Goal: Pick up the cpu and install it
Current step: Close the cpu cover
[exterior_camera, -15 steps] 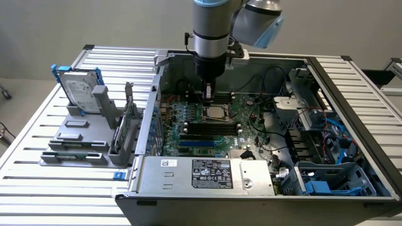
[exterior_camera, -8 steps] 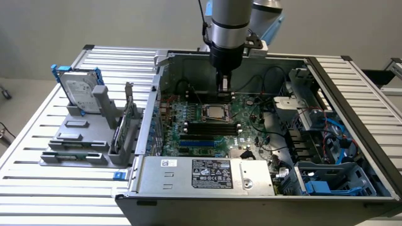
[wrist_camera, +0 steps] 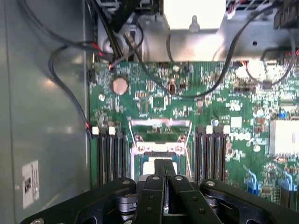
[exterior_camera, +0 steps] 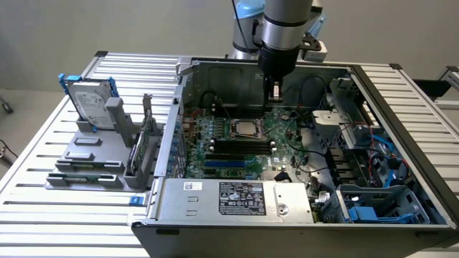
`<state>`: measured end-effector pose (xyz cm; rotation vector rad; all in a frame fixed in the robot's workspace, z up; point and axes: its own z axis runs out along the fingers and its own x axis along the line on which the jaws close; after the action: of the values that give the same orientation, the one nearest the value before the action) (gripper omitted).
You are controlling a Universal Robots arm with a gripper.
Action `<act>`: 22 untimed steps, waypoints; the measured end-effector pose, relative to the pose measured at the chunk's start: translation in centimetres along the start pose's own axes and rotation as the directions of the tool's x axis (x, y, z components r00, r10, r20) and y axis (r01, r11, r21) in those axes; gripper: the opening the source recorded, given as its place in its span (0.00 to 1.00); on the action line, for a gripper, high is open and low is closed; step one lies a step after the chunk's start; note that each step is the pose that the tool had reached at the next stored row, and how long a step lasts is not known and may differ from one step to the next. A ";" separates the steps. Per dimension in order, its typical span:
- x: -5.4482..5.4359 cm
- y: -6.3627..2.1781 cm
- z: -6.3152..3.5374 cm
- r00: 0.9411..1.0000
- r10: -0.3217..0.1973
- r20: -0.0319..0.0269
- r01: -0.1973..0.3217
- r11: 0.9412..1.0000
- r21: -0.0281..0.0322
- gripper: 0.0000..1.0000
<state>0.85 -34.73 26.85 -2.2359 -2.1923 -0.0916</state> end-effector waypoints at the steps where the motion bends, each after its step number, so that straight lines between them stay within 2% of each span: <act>1: 0.0 0.45 -0.05 1.000 0.000 0.000 0.000 1.000 0.000 0.11; 7: 0.1 3.20 -0.17 1.000 0.000 -0.001 0.000 1.000 0.000 0.11; 11: 0.1 4.82 -0.13 1.000 0.000 -0.005 0.000 1.000 0.000 0.11; 14: 0.1 5.17 0.15 1.000 0.000 -0.007 0.000 1.000 0.000 0.11; 22: 0.0 5.26 1.61 1.000 0.000 -0.007 0.000 1.000 0.000 0.11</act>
<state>6.16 -34.77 25.42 -2.2322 -2.1885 -0.0993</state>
